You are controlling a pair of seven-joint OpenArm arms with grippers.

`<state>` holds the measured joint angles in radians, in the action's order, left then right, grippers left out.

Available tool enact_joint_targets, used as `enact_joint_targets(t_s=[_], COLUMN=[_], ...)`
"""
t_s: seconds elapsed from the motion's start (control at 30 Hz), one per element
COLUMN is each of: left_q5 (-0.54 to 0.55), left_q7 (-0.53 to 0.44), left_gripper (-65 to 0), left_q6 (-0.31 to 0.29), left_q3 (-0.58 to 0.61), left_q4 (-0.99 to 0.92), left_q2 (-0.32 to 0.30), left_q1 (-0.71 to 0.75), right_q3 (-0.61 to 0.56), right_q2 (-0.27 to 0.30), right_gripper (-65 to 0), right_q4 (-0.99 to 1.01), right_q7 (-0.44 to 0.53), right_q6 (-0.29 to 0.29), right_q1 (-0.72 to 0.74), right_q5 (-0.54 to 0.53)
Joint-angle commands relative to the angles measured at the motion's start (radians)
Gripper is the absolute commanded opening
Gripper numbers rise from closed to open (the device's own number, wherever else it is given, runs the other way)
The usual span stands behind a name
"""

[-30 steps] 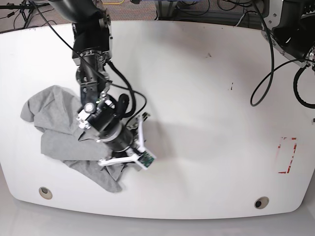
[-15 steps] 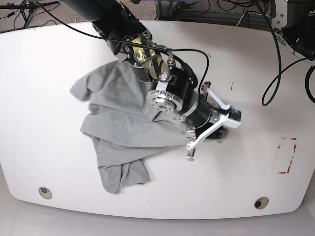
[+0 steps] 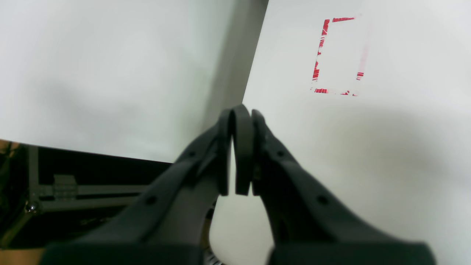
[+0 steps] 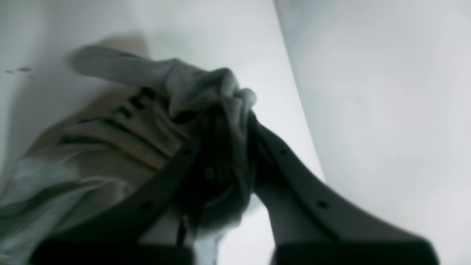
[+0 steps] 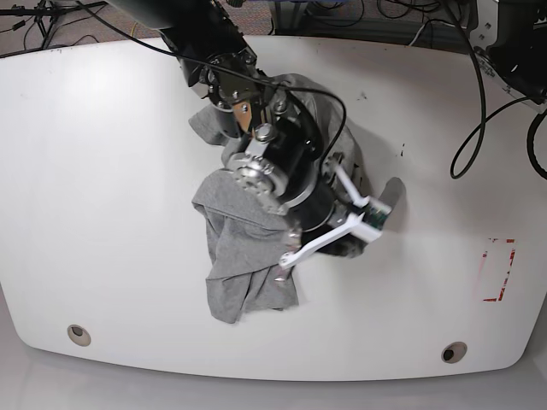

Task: Fold the T-shirt properly
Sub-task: 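Swing the right gripper holding the shirt across the table and lay it down, then move the left gripper to the shirt and grasp its fabric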

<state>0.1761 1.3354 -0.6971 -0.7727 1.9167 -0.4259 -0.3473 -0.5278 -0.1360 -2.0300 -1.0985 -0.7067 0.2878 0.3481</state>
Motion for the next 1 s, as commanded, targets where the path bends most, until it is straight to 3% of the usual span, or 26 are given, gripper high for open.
enact_joint_targets(t_s=[0.0, 0.3, 0.53, 0.7, 0.9, 0.97], left_q5=[0.004, 0.003, 0.001, -0.002, -0.003, 0.0], left_q7=[-0.021, -0.021, -0.02, -0.02, -0.021, -0.021], left_gripper=[-65.0, -65.0, -64.3, -54.3, -34.7, -30.0], left_q6=[-0.001, -0.001, -0.001, -0.001, -0.001, 0.024], left_q3=[0.005, 0.117, 0.193, 0.276, 0.368, 0.399], left_q4=[0.011, 0.011, 0.011, 0.01, 0.007, -0.001], left_q2=[0.012, 0.092, 0.224, 0.325, 0.444, 0.473], left_q1=[-0.019, -0.019, 0.004, 0.012, 0.026, 0.03], right_q3=[0.114, 0.387, 0.573, 0.687, 0.754, 0.768], right_q2=[0.019, 0.059, 0.117, 0.134, 0.135, 0.135], right_gripper=[-62.9, -62.9, -62.9, -62.9, -62.9, -62.9], right_q4=[-0.019, -0.019, -0.019, -0.018, -0.018, -0.018], right_q7=[0.008, 0.008, 0.001, 0.004, 0.004, 0.004], right_q6=[0.009, 0.009, 0.009, 0.009, 0.009, 0.009], right_q1=[0.026, 0.069, 0.103, 0.103, 0.081, 0.078], right_q5=[0.018, 0.018, 0.016, 0.009, 0.012, 0.012])
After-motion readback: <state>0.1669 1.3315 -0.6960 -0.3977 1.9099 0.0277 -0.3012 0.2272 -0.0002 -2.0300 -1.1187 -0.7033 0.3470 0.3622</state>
